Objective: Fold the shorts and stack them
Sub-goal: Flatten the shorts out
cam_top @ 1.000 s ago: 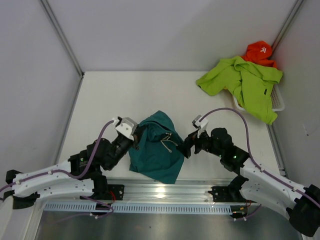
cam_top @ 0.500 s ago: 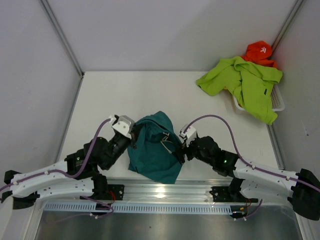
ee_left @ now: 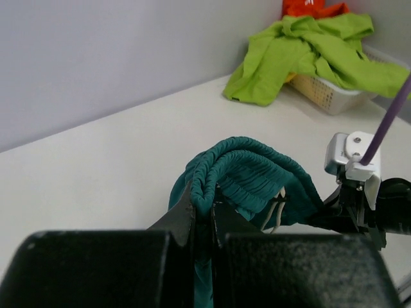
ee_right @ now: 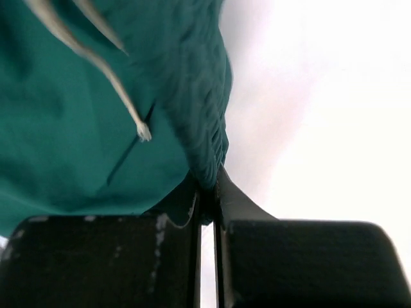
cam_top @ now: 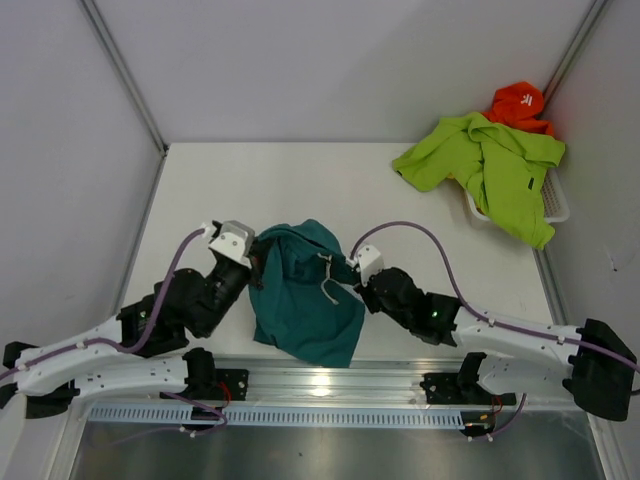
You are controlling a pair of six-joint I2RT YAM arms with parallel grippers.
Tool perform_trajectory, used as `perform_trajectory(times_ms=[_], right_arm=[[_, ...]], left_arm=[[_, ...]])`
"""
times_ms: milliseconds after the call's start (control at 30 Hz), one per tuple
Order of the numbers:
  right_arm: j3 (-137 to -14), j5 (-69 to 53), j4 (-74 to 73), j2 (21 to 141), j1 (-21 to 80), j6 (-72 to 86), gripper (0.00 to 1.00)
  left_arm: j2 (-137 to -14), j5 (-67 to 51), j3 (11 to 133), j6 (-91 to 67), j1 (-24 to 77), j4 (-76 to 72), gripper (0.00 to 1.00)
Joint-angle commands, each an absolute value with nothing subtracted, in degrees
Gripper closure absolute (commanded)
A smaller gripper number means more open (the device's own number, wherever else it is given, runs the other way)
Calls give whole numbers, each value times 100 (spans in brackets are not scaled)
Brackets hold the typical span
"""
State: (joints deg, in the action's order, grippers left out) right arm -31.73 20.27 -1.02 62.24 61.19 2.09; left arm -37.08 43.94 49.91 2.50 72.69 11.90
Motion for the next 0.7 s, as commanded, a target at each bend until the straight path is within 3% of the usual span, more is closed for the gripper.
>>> perform_trajectory(times_ms=[0, 133, 367, 567, 667], right_arm=[[-4207, 2514, -962, 5872, 6152, 316, 100], [-6346, 1839, -2422, 5555, 6152, 614, 100], [-9119, -991, -4542, 5810, 6451, 1203, 100], [-10246, -2872, -5044, 5678, 6583, 1406, 100], [-10432, -3033, -5403, 5625, 6574, 1459, 100]], left_arm=[[-3647, 4887, 5782, 237, 7233, 1097, 100], [-3700, 4335, 6852, 142, 7225, 1616, 100], [-3674, 2629, 8902, -790, 7225, 3118, 100], [-3797, 1917, 10177, -1344, 7233, 4383, 100], [-3876, 1600, 10433, -1529, 7233, 4876, 100]])
